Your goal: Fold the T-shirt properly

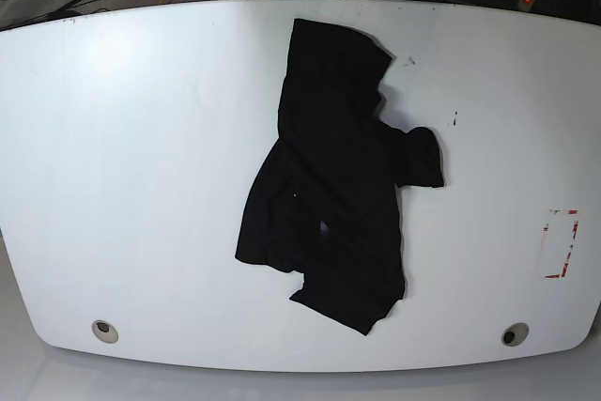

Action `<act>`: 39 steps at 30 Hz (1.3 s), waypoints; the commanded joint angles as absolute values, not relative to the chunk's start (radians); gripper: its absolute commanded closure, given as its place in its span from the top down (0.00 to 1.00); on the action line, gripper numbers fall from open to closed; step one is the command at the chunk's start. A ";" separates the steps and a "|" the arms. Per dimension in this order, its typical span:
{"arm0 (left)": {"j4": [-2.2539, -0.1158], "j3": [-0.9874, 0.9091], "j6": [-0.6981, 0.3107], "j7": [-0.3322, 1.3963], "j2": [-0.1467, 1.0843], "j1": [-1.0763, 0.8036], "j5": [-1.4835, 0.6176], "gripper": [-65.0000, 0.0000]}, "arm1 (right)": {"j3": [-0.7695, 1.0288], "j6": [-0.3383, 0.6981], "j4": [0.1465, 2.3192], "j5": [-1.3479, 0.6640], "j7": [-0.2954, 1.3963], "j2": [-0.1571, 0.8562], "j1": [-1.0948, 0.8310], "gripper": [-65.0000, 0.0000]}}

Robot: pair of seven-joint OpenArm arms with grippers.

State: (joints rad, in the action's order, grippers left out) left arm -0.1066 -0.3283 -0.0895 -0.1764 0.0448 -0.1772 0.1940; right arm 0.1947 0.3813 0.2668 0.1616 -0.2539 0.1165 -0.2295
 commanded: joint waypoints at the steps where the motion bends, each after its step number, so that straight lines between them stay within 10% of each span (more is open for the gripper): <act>1: -0.118 -0.326 -0.090 -0.212 0.043 -0.190 0.195 0.56 | 0.203 0.375 0.436 0.157 -0.202 0.108 -0.266 0.34; 18: -0.159 -0.328 -0.093 -0.220 0.047 -0.239 0.194 0.56 | 0.216 0.377 0.400 0.157 -0.271 0.113 -0.300 0.23; 39: -1.125 -0.328 -0.137 -0.154 -0.090 -0.763 0.191 0.56 | 0.236 0.443 1.155 0.035 -0.113 0.090 -0.748 0.28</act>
